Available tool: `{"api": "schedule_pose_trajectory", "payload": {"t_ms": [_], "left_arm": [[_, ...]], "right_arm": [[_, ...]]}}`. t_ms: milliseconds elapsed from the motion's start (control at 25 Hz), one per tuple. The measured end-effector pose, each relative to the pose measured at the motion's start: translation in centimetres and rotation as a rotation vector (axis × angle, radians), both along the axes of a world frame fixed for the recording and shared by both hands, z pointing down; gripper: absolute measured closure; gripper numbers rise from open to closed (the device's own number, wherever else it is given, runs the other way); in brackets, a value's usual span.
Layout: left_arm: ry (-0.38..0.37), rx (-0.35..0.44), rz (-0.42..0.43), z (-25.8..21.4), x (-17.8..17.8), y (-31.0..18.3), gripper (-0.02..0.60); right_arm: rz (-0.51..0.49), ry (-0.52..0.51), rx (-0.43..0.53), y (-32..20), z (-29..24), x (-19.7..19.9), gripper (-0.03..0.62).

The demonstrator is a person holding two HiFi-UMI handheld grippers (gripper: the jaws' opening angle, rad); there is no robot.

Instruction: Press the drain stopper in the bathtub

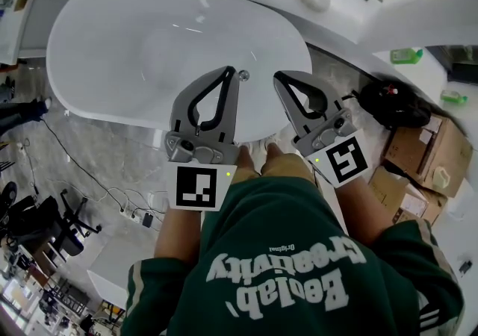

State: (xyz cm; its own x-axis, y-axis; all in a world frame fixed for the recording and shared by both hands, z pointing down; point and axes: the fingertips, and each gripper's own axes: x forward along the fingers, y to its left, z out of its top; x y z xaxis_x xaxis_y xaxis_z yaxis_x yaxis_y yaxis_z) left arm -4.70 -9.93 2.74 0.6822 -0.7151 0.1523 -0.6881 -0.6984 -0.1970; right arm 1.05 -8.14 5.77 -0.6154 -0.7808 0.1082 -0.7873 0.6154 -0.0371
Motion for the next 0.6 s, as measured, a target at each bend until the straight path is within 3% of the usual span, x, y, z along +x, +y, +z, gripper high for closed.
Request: {"api": "schedule_pose_trajectory", "payload": {"t_ms": [280, 600], "left_arm": [[-0.02, -0.069, 0.009, 2.4, -1.0, 0.1, 0.572], [-0.008, -0.197, 0.021, 8.7, -3.4, -0.2, 0.572]], "right_arm": [[0.001, 0.023, -0.031, 0.1, 1.4, -1.1, 0.582], [0.036, 0.068, -0.151, 0.0, 7.7, -2.6, 0.582]]}}
